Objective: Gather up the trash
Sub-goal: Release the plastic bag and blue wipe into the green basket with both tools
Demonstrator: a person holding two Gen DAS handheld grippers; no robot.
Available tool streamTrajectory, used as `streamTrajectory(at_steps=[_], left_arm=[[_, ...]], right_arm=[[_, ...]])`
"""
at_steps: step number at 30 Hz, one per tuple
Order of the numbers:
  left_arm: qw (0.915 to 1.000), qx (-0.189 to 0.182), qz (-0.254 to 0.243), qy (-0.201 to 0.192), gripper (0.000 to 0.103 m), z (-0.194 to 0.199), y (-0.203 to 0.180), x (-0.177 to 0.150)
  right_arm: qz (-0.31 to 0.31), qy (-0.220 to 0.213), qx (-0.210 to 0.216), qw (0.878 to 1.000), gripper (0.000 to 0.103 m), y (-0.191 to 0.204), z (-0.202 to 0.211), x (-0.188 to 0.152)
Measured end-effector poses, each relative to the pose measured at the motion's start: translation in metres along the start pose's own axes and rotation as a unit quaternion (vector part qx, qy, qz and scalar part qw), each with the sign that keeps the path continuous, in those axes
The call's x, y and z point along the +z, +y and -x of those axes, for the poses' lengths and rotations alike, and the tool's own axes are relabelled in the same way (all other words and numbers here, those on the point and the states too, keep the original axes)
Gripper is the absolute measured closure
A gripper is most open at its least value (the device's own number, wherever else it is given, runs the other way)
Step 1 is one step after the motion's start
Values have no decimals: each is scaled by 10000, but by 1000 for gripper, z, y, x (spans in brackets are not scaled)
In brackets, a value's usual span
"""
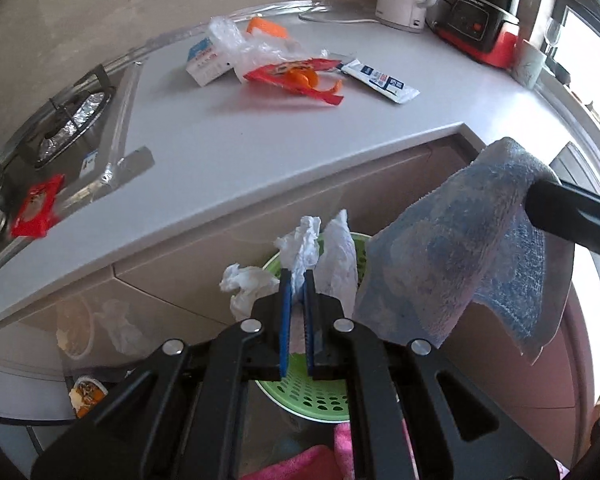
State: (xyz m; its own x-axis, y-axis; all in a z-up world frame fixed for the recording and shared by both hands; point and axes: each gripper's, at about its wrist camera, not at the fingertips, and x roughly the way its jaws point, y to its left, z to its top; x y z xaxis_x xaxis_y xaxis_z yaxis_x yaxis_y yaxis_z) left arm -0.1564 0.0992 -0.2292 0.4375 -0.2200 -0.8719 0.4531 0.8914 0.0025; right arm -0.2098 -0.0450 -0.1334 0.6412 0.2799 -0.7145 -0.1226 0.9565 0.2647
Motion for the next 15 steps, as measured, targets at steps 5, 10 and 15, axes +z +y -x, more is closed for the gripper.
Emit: streamTrajectory(at_steps=[5, 10, 15], left_arm=[[9998, -131, -65, 117, 62, -5, -6, -1], [9999, -44, -105, -129, 43, 6, -11, 2], [9997, 82, 11, -251, 37, 15, -9, 6]], right_arm=[[41, 96, -155, 9998, 97, 3, -2, -6], [-14, 195, -169, 9997, 97, -3, -6, -9], [9, 281, -129, 9995, 97, -8, -11, -9]])
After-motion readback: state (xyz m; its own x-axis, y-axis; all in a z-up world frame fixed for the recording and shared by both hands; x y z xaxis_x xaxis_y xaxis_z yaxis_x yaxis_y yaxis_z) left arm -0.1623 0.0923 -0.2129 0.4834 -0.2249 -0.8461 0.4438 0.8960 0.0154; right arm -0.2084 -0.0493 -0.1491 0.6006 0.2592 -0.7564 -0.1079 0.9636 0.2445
